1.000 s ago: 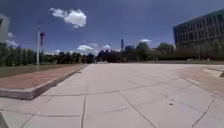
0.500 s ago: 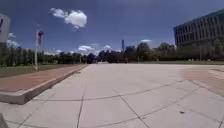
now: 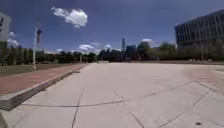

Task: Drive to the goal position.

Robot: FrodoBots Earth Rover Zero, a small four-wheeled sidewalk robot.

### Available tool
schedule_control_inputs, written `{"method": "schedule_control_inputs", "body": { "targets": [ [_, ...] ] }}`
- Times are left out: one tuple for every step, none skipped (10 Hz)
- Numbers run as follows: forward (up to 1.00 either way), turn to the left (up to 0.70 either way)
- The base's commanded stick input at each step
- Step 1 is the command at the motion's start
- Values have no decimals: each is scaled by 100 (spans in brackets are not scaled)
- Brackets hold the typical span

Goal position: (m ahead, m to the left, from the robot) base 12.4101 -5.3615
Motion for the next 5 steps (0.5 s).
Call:
{"method": "schedule_control_inputs", "body": {
  "targets": [
    [50,0],
    [50,0],
    [50,0],
    [50,0],
    [50,0]
  ]
}}
